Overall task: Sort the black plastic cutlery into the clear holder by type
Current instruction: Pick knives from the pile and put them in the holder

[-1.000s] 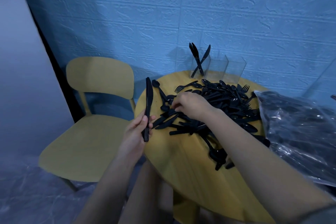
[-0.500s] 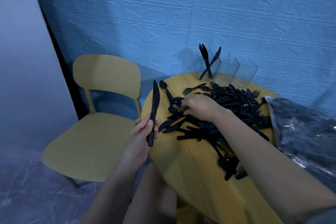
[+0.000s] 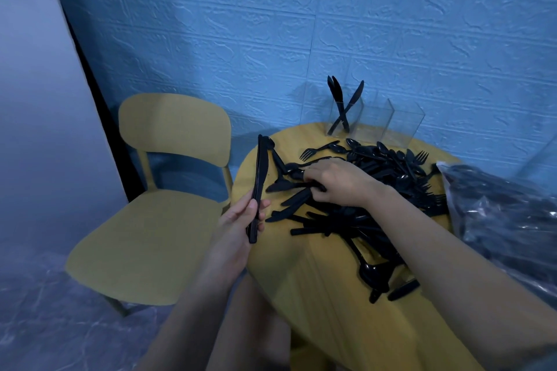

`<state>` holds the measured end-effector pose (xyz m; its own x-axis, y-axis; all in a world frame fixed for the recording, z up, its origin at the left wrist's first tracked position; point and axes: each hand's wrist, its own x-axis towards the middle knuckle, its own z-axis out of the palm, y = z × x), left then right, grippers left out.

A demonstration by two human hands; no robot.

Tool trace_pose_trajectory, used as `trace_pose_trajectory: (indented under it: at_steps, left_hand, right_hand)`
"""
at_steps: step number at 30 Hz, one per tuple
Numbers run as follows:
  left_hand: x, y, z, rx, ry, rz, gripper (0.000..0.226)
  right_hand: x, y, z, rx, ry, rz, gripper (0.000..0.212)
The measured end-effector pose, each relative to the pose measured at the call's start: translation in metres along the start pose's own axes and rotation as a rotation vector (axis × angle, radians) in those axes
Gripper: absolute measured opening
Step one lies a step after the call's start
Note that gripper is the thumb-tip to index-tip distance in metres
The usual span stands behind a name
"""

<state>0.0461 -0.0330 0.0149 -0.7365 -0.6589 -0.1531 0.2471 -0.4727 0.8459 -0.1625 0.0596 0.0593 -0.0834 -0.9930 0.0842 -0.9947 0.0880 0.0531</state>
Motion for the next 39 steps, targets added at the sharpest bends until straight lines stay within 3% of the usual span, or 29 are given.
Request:
trace_pose_trajectory:
  at_steps: [10,18,26,30,36,39]
  left_hand:
    - [0.0,-0.004,0.01,0.032,-0.008,-0.006,0.033]
    - [0.002,-0.007,0.021,0.054,-0.016,-0.019,0.027]
    - [0.003,-0.007,0.033,0.043,-0.025,-0.018,0.033]
    - [0.004,-0.004,0.034,0.032,-0.006,0.011,0.034]
    - [0.0,-0.004,0.035,0.04,-0.012,0.042,0.026]
    - [-0.003,-0.008,0.037,0.061,-0.022,0.051,0.028]
  right_hand:
    - [-0.029,0.004,-0.014,0.696,0.442,0.474,0.011]
    - [-0.042,0.007,-0.016,0.994,0.457,0.593,0.018]
    - [-0.038,-0.013,-0.01,0.833,0.569,0.584,0.019]
    - [-0.033,-0.034,-0.017,0.629,0.681,0.619,0.018]
    - [-0.019,-0.078,-0.034,0.78,0.401,0.599,0.026]
    - [-0.008,-0.094,-0.028,0.717,0.375,0.615,0.026]
